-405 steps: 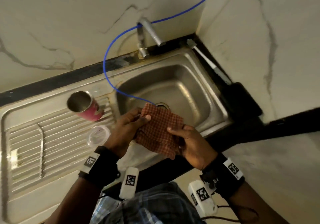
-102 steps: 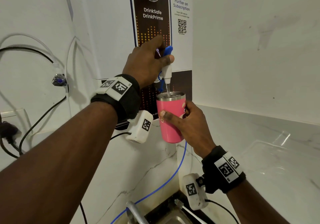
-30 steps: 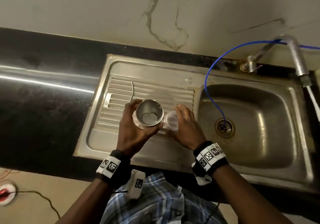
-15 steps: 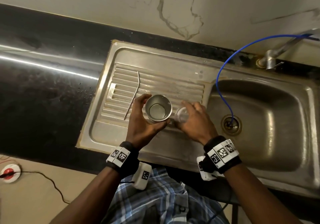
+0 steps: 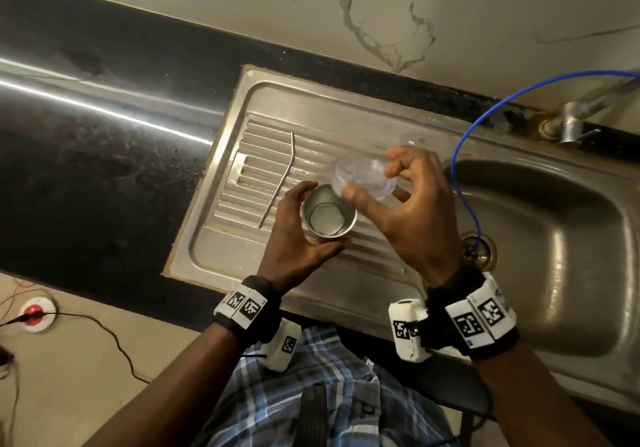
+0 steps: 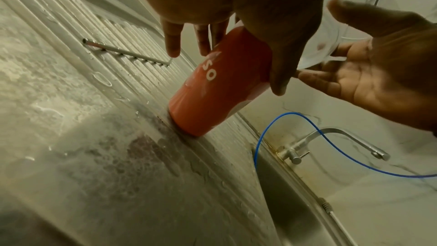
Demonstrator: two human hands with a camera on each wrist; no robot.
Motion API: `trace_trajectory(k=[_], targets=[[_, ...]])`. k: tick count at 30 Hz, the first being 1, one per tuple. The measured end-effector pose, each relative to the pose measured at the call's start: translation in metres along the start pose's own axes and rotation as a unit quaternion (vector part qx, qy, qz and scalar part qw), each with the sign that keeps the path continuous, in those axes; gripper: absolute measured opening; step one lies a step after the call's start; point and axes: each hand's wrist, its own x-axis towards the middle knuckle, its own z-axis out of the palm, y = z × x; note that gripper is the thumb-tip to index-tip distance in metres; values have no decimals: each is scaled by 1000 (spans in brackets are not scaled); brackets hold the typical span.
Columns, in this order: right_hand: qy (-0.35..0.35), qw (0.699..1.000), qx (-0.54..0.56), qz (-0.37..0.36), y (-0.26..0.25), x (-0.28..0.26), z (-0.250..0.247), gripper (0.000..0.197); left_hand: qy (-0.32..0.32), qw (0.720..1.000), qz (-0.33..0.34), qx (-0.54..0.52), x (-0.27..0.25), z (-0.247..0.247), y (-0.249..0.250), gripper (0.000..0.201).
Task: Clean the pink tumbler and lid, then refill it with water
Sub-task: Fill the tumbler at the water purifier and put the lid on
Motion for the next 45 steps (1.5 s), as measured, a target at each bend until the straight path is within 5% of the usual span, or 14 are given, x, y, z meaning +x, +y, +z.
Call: trace_trajectory(k=[5, 8, 11, 16, 20, 26, 45], targets=[[-78, 991, -35, -102, 10, -19, 20, 49, -83, 995, -26, -54, -3, -24, 12, 95], [-115, 980, -81, -139, 15, -25, 23, 50, -33, 985, -105, -134, -3, -39, 24, 81], [-121, 975, -95, -160, 17, -28, 25, 48, 29, 968, -167, -187, 0, -44, 41, 43], [-137, 973, -106, -152, 22, -29, 27, 44, 55, 980, -148, -119, 9, -39, 43, 19], [-115, 991, -40, -48, 21, -31, 25, 52, 60, 980, -152, -113, 12, -38, 40, 18], [-70, 977, 93, 177, 33, -18, 25, 20, 64, 973, -170, -145, 15, -40, 43, 20], [-86, 947, 197, 238, 37, -9, 23, 11, 35, 953, -199, -226, 14, -46, 49, 19]])
